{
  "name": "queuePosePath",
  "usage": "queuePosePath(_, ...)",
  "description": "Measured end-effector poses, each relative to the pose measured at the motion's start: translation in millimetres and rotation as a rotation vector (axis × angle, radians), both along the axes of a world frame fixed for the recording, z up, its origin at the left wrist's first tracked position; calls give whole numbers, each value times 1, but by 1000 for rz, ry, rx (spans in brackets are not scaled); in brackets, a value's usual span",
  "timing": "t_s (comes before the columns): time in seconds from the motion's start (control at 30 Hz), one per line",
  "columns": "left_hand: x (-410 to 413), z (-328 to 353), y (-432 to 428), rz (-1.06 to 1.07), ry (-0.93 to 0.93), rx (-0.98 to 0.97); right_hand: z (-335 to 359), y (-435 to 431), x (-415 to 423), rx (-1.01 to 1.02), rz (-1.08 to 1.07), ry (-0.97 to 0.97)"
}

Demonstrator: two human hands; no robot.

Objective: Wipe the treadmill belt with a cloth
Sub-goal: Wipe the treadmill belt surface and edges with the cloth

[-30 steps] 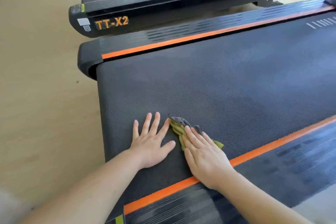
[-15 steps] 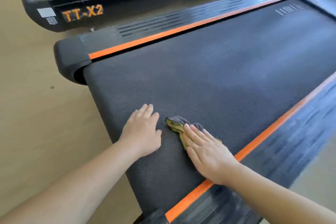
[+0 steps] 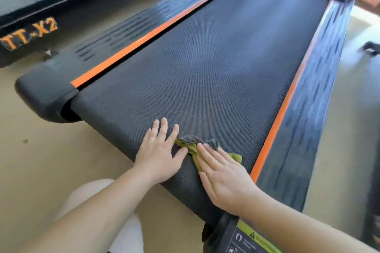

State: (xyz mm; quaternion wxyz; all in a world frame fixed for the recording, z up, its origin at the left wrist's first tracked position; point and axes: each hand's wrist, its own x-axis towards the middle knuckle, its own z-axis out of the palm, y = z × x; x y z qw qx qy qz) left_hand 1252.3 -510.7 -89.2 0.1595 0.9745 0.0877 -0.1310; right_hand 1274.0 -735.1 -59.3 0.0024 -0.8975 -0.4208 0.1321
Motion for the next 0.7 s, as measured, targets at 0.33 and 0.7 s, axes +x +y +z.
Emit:
queuePosePath(0.33,-9,-3,10,-95,39,-47,-1,29,-15,28,-563,72)
queuePosePath(0.7,-6,-3,14,-111,48,-121,-12,29,15,-59,-676,62)
